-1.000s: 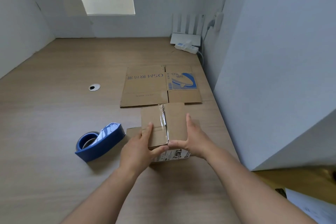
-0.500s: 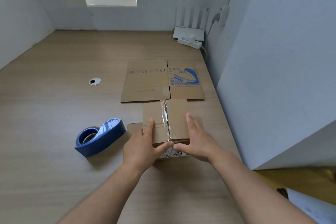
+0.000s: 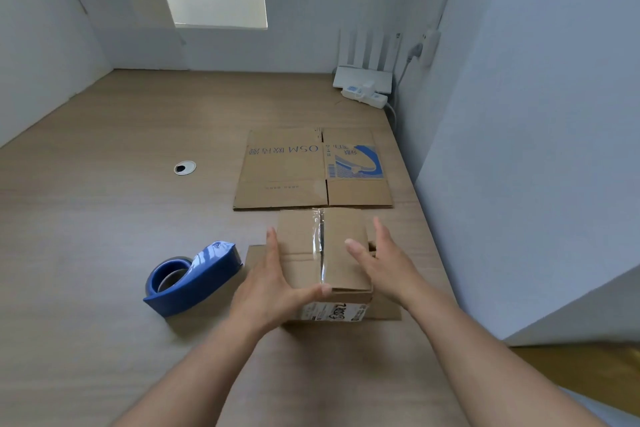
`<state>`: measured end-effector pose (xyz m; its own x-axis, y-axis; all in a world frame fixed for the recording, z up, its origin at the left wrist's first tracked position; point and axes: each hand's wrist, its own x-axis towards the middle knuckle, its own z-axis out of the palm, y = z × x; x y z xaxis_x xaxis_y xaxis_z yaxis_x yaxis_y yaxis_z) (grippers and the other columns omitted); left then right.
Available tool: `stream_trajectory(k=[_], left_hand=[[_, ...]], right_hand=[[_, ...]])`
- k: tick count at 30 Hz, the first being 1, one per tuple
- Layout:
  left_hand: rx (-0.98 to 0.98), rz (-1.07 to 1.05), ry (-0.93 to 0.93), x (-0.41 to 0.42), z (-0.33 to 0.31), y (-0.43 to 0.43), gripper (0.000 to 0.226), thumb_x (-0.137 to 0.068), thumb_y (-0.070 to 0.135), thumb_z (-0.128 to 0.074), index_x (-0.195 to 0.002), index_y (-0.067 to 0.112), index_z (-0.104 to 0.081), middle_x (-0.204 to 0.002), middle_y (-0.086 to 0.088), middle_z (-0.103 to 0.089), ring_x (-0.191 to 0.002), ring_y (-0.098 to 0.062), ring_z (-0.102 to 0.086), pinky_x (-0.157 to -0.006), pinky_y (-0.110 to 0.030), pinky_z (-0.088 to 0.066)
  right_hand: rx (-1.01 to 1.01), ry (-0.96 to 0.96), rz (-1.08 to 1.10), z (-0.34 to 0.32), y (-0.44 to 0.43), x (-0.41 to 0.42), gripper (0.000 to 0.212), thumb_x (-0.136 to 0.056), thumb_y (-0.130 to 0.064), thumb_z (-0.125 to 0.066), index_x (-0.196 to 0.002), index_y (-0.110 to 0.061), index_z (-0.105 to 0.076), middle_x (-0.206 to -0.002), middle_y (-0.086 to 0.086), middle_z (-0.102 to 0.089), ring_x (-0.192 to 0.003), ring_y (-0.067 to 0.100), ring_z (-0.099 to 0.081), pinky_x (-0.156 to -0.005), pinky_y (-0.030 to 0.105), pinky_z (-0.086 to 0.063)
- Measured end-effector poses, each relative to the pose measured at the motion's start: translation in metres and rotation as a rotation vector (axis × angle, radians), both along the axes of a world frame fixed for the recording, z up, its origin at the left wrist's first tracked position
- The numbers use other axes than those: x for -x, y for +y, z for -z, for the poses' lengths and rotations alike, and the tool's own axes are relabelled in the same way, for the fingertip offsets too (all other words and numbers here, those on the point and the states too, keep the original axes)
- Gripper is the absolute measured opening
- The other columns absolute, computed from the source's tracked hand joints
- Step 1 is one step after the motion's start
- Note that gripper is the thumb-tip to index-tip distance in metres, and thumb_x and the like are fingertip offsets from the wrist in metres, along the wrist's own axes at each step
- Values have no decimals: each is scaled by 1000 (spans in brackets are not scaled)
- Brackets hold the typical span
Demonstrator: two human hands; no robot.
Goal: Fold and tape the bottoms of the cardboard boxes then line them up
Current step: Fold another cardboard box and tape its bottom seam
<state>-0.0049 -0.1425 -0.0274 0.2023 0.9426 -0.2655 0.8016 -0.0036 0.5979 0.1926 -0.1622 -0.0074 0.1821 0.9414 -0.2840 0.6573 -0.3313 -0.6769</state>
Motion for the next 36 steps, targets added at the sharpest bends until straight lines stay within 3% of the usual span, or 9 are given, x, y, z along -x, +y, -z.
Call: stream_trajectory(k=[7,10,15,21,24,27,30,33,36], left_hand=[[9,76,50,4,-7,21,126,-56,73,-71,-150,28,0,-151,7,-30,-130,-18,-41,-101,-39,-45],[-9,120,138,4,-6,18,125,-60,76,-65,-151,28,6,-158,5,-16,-136,-18,-35,-105,-37,-40],[-40,271,202,0,1,10,88,-64,83,-44,-127,69,16,-156,4,11,-143,-20,-17,-109,-36,-37],[-80,310,252,-5,1,6,77,-79,75,-42,-118,71,24,-154,-1,15,-143,-23,-13,-108,-35,-36],[-90,324,266,-7,1,8,71,-79,75,-40,-124,73,15,-153,-1,13,-142,-23,-16,-107,-35,-39],[-83,325,286,-8,2,9,70,-80,75,-40,-135,68,3,-154,-3,11,-143,-24,-16,-107,-34,-38],[-100,317,278,-10,3,9,69,-81,72,-42,-137,66,-2,-155,-5,10,-142,-23,-16,-109,-32,-34],[-118,315,257,-9,4,9,70,-81,70,-46,-139,64,-7,-155,-4,9,-141,-21,-21,-110,-28,-31],[-130,310,241,-8,7,10,69,-80,71,-47,-139,63,-11,-155,-4,7,-141,-21,-21,-113,-28,-29]], right_hand=[[30,-148,-54,-1,21,3,95,-81,-55,-63,-152,-19,-11,-150,4,-34,-132,20,-39,-107,39,-37],[16,-171,-55,-1,25,1,93,-81,-57,-63,-151,-17,-16,-150,3,-34,-134,20,-37,-108,38,-36],[-29,-186,-37,0,33,-4,70,-88,-55,-54,-144,-20,-34,-139,2,-46,-124,19,-46,-101,36,-40],[-77,-189,-24,-2,48,-9,45,-90,-40,-57,-128,-16,-52,-122,1,-45,-112,17,-49,-96,31,-42],[-83,-199,-26,0,52,-11,45,-88,-38,-61,-126,-16,-53,-121,1,-45,-111,17,-49,-95,32,-43],[-63,-232,-17,0,59,-6,51,-85,-42,-62,-126,-16,-46,-125,3,-41,-116,20,-46,-95,34,-42],[15,-219,48,-6,74,8,74,-83,-62,-54,-144,-29,-29,-136,9,-33,-130,27,-34,-99,39,-38],[155,-328,97,-11,94,22,76,-76,-77,-47,-135,-29,-46,-138,11,-32,-132,29,-28,-95,39,-39],[196,-344,159,-9,106,29,67,-77,-74,-51,-120,-24,-58,-134,10,-34,-128,28,-27,-88,38,-39]])
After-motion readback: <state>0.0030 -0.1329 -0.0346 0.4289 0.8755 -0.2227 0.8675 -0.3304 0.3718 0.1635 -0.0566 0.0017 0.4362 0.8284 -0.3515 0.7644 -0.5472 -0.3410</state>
